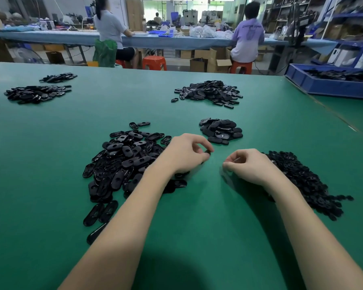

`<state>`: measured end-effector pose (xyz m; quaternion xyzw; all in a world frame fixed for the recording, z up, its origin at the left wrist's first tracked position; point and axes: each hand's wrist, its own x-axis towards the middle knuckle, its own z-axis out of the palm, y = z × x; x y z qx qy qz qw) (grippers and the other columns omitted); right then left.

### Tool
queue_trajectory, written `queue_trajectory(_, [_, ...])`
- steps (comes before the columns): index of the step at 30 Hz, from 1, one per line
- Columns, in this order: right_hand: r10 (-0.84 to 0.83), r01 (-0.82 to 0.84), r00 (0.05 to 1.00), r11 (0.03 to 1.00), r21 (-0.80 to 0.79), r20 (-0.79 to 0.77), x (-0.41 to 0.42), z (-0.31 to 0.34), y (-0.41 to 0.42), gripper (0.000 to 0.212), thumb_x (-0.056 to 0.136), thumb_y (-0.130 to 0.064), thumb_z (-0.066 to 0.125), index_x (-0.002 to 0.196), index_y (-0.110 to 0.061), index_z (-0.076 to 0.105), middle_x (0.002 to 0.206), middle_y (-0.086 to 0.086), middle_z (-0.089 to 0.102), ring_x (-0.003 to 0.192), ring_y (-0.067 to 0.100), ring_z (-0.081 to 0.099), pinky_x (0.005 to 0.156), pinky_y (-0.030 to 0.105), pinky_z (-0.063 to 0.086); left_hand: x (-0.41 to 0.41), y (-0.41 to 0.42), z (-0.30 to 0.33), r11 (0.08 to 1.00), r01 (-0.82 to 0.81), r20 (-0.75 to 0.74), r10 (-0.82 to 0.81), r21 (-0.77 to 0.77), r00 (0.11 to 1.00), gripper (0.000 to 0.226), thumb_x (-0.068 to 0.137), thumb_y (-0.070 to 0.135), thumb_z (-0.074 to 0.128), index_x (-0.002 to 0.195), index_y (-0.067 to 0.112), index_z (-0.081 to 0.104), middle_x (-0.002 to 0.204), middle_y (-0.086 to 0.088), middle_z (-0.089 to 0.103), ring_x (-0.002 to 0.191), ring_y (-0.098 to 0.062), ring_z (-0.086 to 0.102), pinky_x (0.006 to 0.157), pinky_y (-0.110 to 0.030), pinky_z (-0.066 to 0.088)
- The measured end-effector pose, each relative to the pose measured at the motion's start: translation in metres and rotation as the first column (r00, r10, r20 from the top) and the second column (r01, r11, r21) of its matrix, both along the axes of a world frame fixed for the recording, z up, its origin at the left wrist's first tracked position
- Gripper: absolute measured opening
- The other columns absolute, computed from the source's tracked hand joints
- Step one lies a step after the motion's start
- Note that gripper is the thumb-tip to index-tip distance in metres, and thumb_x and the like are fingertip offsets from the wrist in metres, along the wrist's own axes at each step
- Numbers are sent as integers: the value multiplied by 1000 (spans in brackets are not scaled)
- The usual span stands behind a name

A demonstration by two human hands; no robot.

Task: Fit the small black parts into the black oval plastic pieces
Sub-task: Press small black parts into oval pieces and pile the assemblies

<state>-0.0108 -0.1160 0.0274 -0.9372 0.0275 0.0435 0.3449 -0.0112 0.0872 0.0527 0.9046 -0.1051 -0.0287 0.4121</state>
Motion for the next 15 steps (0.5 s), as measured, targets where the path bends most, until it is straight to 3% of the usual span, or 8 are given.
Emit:
queue_trajectory(3, [36,-33,999,996,82,-33,-3,8,-8,8,89,-34,69,89,-27,72,76,-15,76,57,2,64,61,24,43,-8,-21,-6,989,16,-84,-28,-148,996,12,83,29,72,89,39,77,84,-1,75,64,-2,58,67,-15,44])
queue_trajectory(5, [25,-21,999,996,81,-45,-3,13,-19,9,93,-32,67,92,-25,72,78,-13,77,56,4,64,63,24,45,-12,-31,-10,971,-9,-147,-27,-237,989,10,81,26,74,87,34,77,84,-4,77,64,-8,58,70,-23,47])
queue_trajectory(9, [-65,65,997,998,-4,-34,-5,22,-48,13,97,-26,63,89,-25,74,80,-12,77,67,11,68,69,26,51,-11,-42,-14,941,-63,-216,-11,-334,976,6,83,20,75,84,25,74,73,0,74,61,-7,59,59,-20,42])
queue_trajectory(15, [-164,153,985,971,-182,-48,-11,29,-72,10,87,-28,69,80,-32,75,90,-7,75,84,14,66,80,29,52,-11,-44,-16,847,-182,-313,20,-499,950,9,92,5,66,87,13,66,74,-10,72,52,-8,63,54,-18,53])
